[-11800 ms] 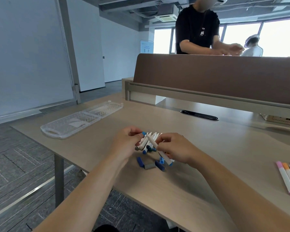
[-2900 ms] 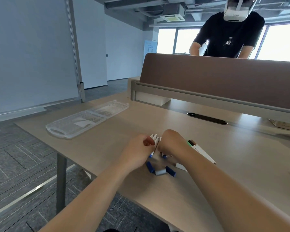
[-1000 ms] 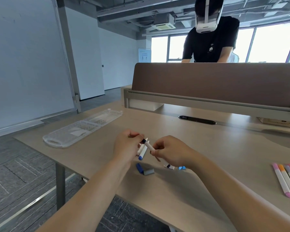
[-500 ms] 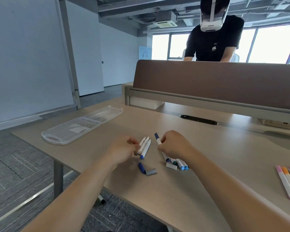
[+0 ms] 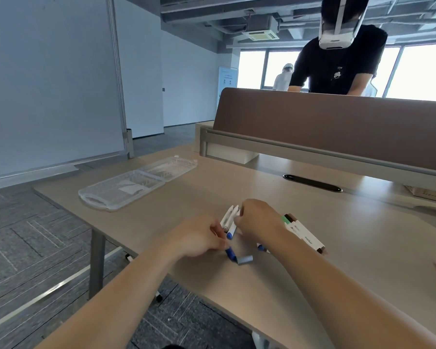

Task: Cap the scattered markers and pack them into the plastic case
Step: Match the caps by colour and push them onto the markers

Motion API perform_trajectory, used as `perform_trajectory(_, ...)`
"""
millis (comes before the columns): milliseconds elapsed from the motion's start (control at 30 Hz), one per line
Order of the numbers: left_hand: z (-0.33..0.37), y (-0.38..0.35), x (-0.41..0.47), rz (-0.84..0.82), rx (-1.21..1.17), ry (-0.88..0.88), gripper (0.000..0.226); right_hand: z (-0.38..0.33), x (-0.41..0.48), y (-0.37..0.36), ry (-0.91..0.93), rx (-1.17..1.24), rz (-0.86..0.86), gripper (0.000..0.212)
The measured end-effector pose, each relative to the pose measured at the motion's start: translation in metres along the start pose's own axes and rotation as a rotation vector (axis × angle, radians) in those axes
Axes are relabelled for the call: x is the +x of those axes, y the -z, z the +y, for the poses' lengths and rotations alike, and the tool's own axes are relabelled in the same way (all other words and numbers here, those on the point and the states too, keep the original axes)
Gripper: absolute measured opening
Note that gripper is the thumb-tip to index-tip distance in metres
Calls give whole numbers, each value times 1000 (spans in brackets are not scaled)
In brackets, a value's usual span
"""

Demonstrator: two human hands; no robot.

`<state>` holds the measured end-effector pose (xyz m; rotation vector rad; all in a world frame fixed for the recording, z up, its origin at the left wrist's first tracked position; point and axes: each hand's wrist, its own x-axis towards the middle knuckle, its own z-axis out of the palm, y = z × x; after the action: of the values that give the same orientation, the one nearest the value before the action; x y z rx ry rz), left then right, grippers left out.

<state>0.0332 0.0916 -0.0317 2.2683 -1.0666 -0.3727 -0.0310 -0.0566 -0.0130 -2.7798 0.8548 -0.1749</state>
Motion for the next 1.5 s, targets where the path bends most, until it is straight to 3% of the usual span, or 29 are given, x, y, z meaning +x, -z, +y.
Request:
perform_trajectory(133,0,-3,1,-75,-28,-39,21,-13,6,-5,-17,70,-85,14)
perform_trajectory(333,1,-7,-1,-113,-37,-90,23,-27,13,0,-61,-72,-264,9)
perform_trajectory(400,2,-6,-3,-119,-25,-91,25,-29,13,0,-66,-114,-328,17)
perform_trajectory(533,4,-7,-4,-112,-29,-76,27,-22,8,6,-82,-23,-238,31)
perform_trajectory(667,7,-7,-4,-128,-22,-83,23,-7,2,11,-125,207,-138,30)
perform_trajectory(967,6,-6,-2,17,-22,-58,6,15,-22,16,-6,346,-118,15)
perform_trajectory(1100,2,-7,-1,227,-373,51,8,21,-34,19,76,452,-152,8)
perform_trajectory(1200,5,-6,0,277,-704,129,21,20,-44,24,162,492,-208,9)
perform_trajectory(1300,9,-3,4,358,-965,210,13,18,-52,31,225,522,-264,7)
perform_trajectory(1500,12,0,8,467,-1070,285,3,16,-59,31,266,549,-388,10)
